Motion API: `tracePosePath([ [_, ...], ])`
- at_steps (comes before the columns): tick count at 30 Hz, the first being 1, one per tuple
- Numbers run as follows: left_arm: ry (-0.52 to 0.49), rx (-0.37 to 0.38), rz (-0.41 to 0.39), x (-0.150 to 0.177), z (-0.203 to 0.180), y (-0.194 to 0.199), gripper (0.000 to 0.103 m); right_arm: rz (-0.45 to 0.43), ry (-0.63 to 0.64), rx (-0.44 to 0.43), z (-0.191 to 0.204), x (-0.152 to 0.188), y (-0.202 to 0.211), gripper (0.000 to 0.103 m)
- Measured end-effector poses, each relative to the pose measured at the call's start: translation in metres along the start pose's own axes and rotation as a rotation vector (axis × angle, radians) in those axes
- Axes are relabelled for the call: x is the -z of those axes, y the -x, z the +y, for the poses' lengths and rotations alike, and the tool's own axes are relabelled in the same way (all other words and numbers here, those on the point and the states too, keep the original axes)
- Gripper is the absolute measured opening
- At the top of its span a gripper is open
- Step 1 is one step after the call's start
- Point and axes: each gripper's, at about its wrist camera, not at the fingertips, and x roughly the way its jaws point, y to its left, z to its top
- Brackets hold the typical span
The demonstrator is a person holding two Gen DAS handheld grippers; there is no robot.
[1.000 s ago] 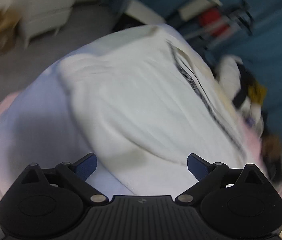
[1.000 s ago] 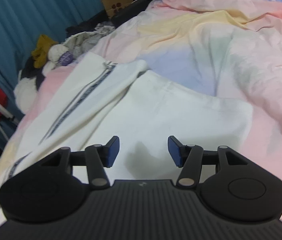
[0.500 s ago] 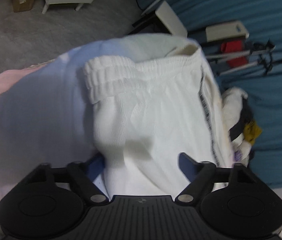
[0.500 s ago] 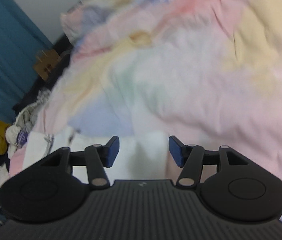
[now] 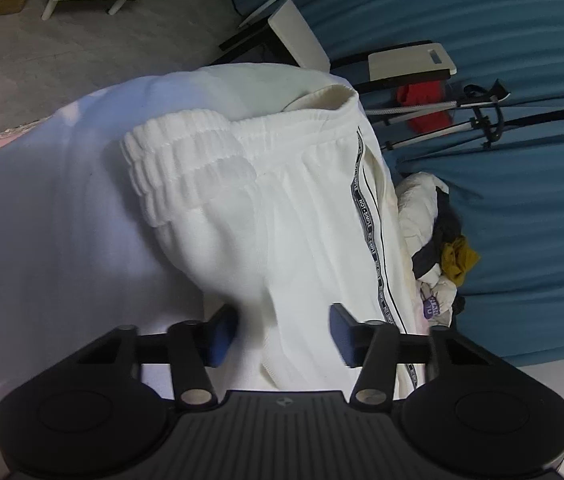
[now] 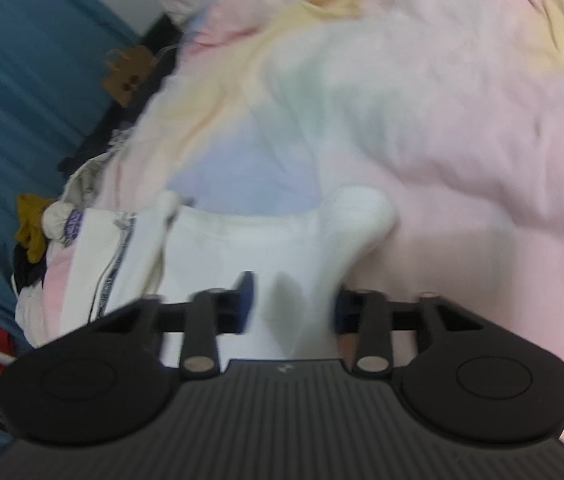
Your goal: Fold clothes
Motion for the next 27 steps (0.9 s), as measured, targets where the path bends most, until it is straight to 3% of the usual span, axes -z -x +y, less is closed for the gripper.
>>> tracePosePath([
  [2,-0.012,-0.004,-0.007,0.001,-0.002,0.001,0.044,-0.033,0.034,-0.014,0.003,-0.002,0.005,0.007],
  [5,-0.024,-0.013,-0.018,0.003,-0.005,0.002,0.034,-0.082,0.015,-0.077,0.002,-0.006,0.014,0.006],
  [7,-0.026,-0.020,-0.027,0.004,-0.006,0.002,0.020,-0.121,0.019,-0.093,0.003,-0.009,0.020,0.006],
  [13,-0.076,-0.004,-0.081,0.008,-0.016,0.012,0.008,-0.172,-0.022,-0.098,-0.002,-0.011,0.029,0.006],
  [19,-0.085,0.054,-0.168,0.010,-0.016,0.038,0.005,-0.217,-0.028,-0.113,-0.004,-0.012,0.043,0.006],
  [27,-0.031,0.136,-0.200,0.006,-0.008,0.061,0.004,-0.277,-0.018,-0.120,-0.006,-0.015,0.060,0.005],
])
